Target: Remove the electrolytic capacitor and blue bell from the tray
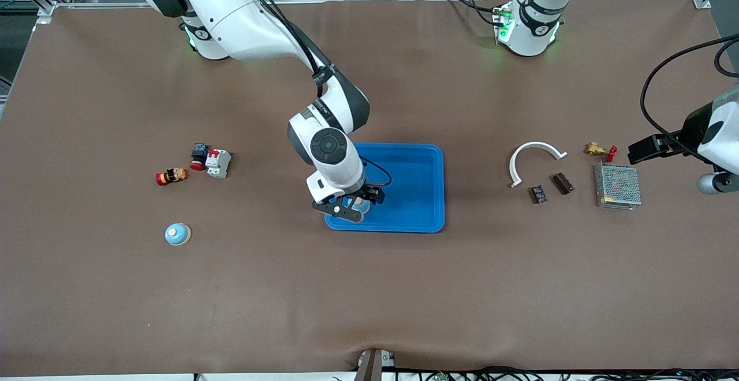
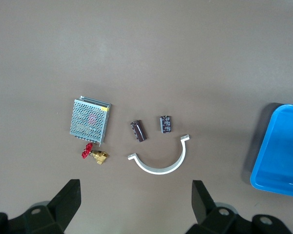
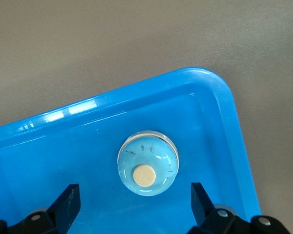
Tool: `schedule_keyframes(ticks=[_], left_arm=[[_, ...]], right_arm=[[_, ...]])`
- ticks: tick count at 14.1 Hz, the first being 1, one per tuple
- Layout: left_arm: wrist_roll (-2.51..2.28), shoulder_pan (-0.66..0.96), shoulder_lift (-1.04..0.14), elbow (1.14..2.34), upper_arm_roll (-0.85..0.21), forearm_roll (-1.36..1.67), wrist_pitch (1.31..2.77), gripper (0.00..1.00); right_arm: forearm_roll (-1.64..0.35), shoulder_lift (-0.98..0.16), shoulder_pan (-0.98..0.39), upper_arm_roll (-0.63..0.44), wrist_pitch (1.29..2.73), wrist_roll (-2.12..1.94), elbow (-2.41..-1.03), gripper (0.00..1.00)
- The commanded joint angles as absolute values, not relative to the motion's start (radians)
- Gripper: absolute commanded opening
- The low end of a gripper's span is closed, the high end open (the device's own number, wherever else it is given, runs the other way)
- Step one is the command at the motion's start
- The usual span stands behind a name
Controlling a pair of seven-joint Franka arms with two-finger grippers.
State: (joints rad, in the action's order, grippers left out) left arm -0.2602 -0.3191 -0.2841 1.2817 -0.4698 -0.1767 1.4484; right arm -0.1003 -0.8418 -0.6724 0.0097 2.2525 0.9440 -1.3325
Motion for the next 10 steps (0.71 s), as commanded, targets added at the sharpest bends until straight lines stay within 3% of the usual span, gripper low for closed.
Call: schedule_keyframes(ticks=[1, 10], left_arm=[[-0.245, -0.318, -0.287, 1.262, -0.472, -0.17, 1.427, 1.0], [-0.247, -0.313, -0.264, 1.264, -0.472, -0.16, 1.399, 1.0]], right_arm=[[-0.084, -0.851, -0.687, -0.002, 2.27, 0.963, -1.328, 1.0], [-0.048, -0.882, -0.686, -0.006, 2.272, 0.965, -1.331, 1.0]])
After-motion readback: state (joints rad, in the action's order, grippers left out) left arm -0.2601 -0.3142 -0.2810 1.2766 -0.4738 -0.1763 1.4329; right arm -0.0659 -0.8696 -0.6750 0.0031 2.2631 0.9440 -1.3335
